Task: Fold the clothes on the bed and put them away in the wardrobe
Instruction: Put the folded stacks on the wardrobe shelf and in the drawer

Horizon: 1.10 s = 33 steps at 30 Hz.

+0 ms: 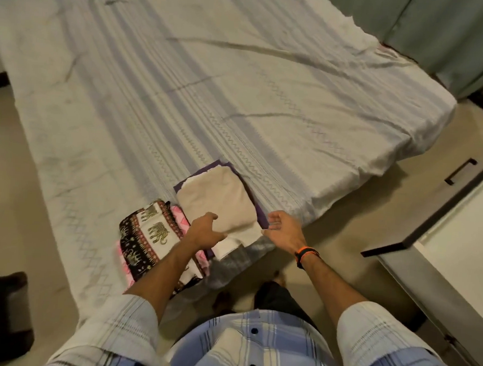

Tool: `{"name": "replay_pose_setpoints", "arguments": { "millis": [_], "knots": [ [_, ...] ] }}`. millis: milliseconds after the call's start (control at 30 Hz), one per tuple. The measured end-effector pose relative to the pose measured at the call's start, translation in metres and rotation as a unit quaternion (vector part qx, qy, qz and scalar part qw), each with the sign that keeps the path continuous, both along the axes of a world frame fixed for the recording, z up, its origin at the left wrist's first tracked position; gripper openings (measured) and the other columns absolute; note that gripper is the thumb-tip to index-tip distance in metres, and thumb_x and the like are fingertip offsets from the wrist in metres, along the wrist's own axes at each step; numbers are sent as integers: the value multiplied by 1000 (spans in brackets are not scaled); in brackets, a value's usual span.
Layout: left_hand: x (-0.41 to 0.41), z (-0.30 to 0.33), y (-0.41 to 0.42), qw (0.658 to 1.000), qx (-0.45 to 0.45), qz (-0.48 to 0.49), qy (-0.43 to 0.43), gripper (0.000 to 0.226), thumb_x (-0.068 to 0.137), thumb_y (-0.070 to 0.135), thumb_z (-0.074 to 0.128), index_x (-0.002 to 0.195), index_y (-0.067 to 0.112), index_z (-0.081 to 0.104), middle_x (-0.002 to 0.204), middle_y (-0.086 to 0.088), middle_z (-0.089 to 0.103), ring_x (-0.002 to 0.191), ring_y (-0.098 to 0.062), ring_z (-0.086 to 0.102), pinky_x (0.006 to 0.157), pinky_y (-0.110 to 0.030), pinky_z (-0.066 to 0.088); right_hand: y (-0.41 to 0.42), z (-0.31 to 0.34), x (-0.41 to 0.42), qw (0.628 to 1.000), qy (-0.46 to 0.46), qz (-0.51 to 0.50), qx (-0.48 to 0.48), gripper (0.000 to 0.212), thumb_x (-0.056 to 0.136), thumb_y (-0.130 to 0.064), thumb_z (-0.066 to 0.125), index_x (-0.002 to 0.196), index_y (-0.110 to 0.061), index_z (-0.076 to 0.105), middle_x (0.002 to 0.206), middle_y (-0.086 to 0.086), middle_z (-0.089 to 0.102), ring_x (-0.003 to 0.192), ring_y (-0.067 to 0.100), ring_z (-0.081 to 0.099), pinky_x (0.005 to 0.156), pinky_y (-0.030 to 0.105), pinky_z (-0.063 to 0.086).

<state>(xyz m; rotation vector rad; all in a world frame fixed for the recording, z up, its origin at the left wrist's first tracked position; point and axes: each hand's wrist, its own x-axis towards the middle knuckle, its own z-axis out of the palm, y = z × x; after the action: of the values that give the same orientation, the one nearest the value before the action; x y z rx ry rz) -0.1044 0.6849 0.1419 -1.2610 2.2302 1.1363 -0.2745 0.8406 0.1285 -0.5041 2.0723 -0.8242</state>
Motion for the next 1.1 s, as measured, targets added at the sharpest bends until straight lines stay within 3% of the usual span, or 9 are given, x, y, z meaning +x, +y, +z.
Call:
{"name": "replay_pose_setpoints", "arguments": {
  "millis": [600, 800, 967, 1100],
  "knots": [
    [1, -32, -44, 970, 60, 234, -37, 68, 88, 32, 70, 143, 7, 40, 144, -11, 48, 127, -26, 51, 102, -31, 39, -125, -37, -59, 978, -32, 189, 87, 58, 81, -20, 77, 132, -11, 52, 125, 4, 61, 103, 16, 58, 87, 23, 46],
    [-2, -51, -54, 953, 95, 282, -51, 68, 90, 31, 69, 145, 5, 38, 146, -11, 47, 131, -26, 47, 103, -29, 36, -144, -55, -75, 972, -31, 194, 126, 62, 79, -22, 77, 133, -11, 49, 127, 5, 60, 103, 17, 56, 84, 25, 45],
    [-9, -88, -71, 921, 110, 371, -36, 72, 87, 25, 71, 146, 7, 35, 143, -10, 50, 128, -27, 50, 102, -31, 40, -165, -90, -80, 972, -33, 167, 161, 84, 76, -34, 82, 144, -7, 40, 143, 10, 50, 125, 28, 53, 100, 37, 47],
    [-13, -113, -83, 902, 88, 423, -16, 56, 86, 19, 70, 135, 8, 45, 126, -6, 59, 117, -28, 57, 87, -27, 43, -180, -113, -83, 976, -21, 152, 157, 75, 72, -43, 85, 130, -8, 51, 123, 6, 59, 111, 25, 58, 83, 31, 46]
  ]
}}
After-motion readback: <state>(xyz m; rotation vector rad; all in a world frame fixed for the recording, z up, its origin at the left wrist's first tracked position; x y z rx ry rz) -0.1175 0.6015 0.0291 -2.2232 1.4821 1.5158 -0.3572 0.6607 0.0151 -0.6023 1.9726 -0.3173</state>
